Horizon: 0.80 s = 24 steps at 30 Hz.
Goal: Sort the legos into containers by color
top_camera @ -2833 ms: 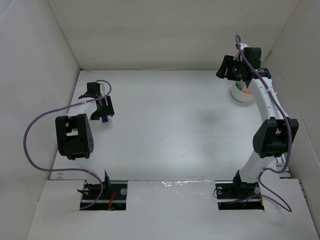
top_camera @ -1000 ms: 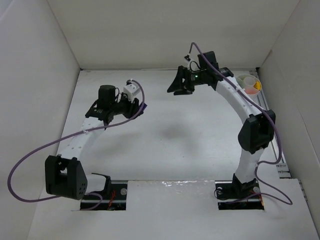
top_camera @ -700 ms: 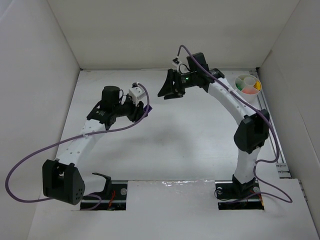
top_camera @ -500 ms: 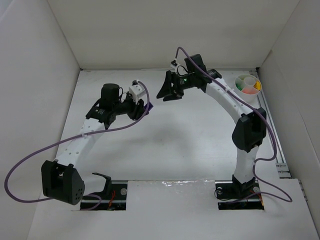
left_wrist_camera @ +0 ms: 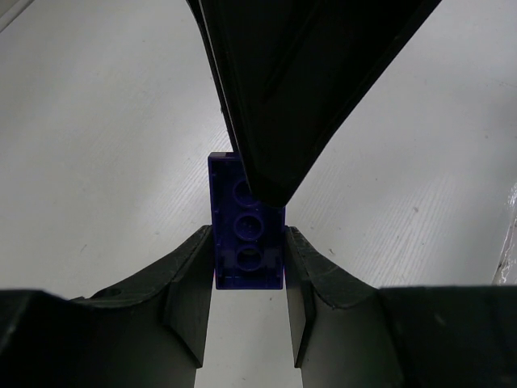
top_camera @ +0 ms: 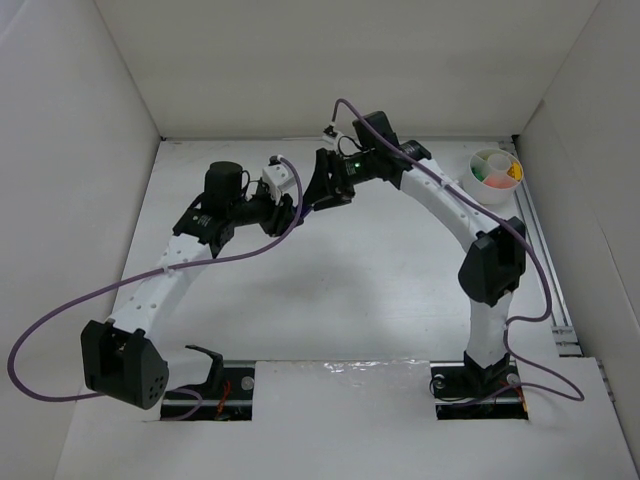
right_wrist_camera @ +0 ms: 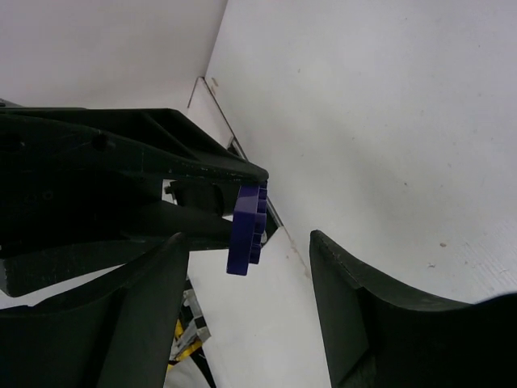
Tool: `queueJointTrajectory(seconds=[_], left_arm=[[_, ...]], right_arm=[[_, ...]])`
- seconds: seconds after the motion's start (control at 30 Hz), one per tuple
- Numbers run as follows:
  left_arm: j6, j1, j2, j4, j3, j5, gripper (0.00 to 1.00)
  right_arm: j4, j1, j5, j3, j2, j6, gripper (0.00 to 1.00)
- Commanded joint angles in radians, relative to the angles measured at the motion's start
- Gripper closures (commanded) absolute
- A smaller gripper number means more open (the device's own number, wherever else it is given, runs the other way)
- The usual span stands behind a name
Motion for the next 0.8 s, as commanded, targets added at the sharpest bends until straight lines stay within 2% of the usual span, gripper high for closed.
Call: queueJointTrajectory(seconds=[0.0,0.23,0.27,0.37,0.4,0.43,0.5,0.57,0.6,0.63,0.73,0.77], left_arm=[[-0.006,-0.006,-0.002,0.021,0.043,0.018,1.00],[-0.006,-0.006,-0.002,0.021,0.061,0.018,1.00],[-0.006,-0.006,-0.002,0.030,0.061,0.018,1.00],[-0.015,-0.006,-0.002,0.030,0.061,0.018,0.98],[-0.015,-0.006,-0.002,0.030,0.061,0.018,0.97],[-0.015,-0.006,-0.002,0.030,0.061,0.018,0.96],[-0.024,-0.006,-0.002,0.030,0.061,0.018,0.87],[-0.034,-0.006,-0.002,0.030,0.061,0.004,0.76],[-0.044,-0.006,-0.002,0.030,0.061,0.004,0.69],[-0.044,-0.006,-0.002,0.021,0.061,0.004,0.55],[-0.044,-0.006,-0.002,0.010,0.061,-0.005,0.38],[-0.044,-0.006,-0.012,0.000,0.061,-0.016,0.23]], right_arm=[[-0.004,0.018,-0.025,0.052,0.008,-0.015,0.33],[-0.004,0.036,-0.034,0.052,0.018,-0.034,0.54],[-0.004,0.036,-0.034,0.052,0.018,-0.034,0.61],[-0.004,0.036,-0.034,0.061,0.018,-0.034,0.73],[-0.004,0.036,-0.022,0.061,0.018,-0.043,0.82],[-0.004,0.036,-0.022,0.061,0.018,-0.043,0.86],[-0.004,0.036,0.007,0.061,0.018,-0.061,0.92],[-0.013,0.036,0.050,0.061,0.008,-0.081,0.94],[-0.013,0.036,0.073,0.052,-0.004,-0.094,0.95],[-0.013,0.024,0.096,0.052,-0.013,-0.116,0.95],[-0.039,-0.034,0.190,0.041,-0.054,-0.170,0.97],[-0.049,-0.057,0.219,0.032,-0.064,-0.181,0.97]])
